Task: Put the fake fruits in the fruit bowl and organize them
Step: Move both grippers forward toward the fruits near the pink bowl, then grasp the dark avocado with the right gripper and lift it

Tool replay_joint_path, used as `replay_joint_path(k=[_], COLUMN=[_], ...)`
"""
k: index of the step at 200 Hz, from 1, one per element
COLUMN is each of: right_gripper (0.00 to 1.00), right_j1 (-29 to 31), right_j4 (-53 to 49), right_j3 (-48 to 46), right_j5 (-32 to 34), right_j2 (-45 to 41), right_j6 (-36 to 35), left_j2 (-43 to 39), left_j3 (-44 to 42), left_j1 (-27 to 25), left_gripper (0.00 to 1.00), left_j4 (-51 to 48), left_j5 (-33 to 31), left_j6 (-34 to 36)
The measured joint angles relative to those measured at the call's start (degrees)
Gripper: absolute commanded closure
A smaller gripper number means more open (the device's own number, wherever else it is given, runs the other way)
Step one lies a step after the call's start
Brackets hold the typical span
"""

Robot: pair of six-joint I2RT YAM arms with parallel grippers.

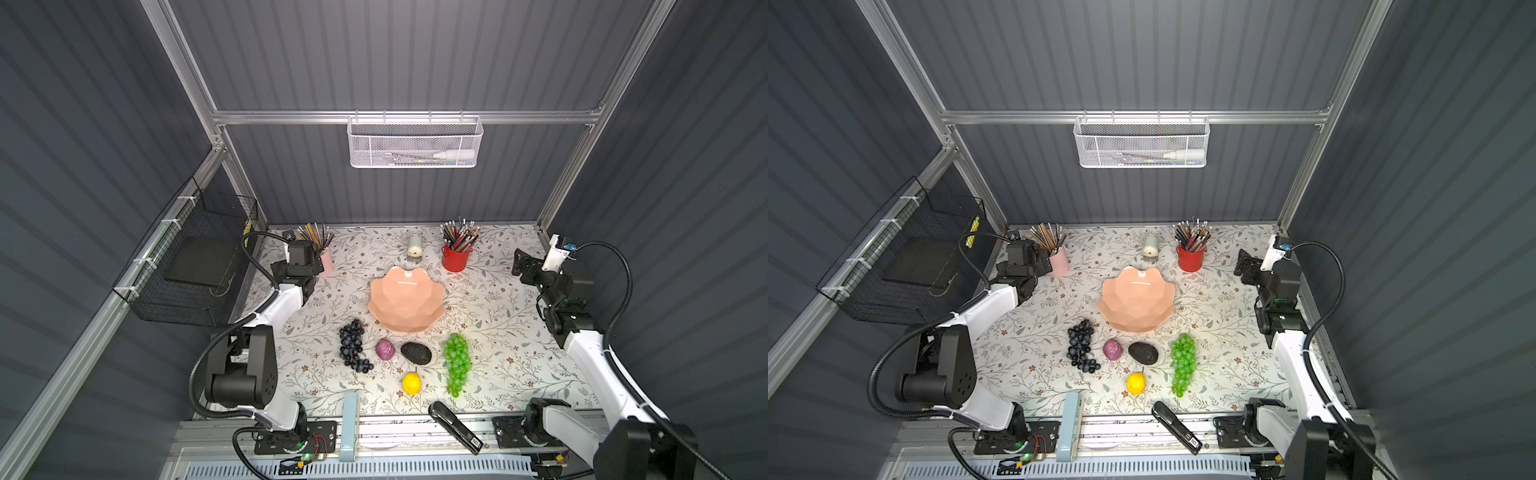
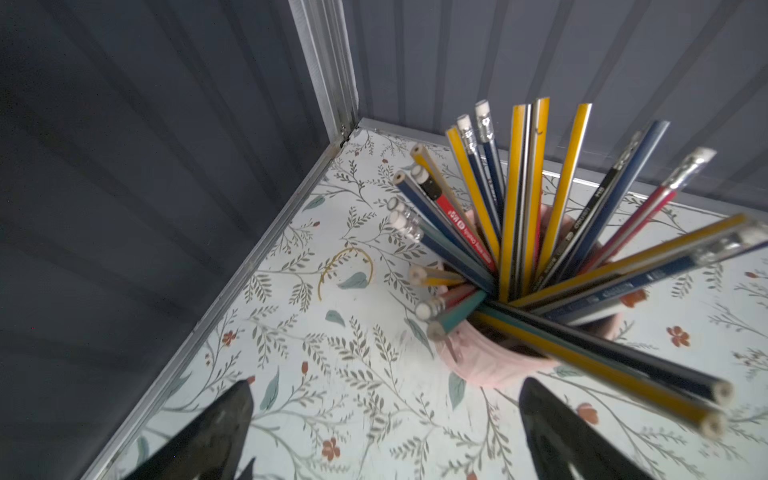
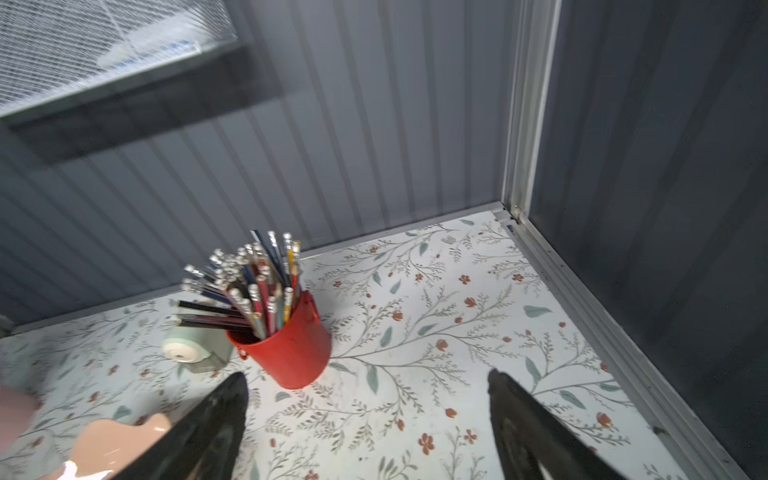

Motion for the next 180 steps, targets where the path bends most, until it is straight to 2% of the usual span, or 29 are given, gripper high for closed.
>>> replay_joint_path(k=[41,67,104,140,180], right_gripper=[0.17,0.18,0.18,0.2,0.2], right_j1=[18.84,32.68,48.87,57.22,59.39], right_j4=[-19.39,-29.18,-33.99,-34.4,-34.34], right_j3=[4.92,5.01,4.98,7.3,8.76], right_j5=[0.48,1.95,2.58,2.27,3.69], right_j2=[-2.84,-2.89,-0.22,13.4,22.1], right_j6=[0.57,0.98,1.11,0.2,-1.14], left_j2=[-6.95,-10.08,-13.42,-14.27,-15.13], left_j3=[0.02,0.0,-0.07,-0.04,0.02], left_j1=[-7.04,-12.22,-18.1,-23.41,-23.61], left_gripper=[0.0,0.01,0.01,0.01,0.01], left_j4=[-16.7,-24.13,-31.28,-35.3,-37.86], left_j5=[5.68,12.13,19.54,24.52,24.48], left_j6=[-5.49,-7.52,-9.62,-10.62,-10.69])
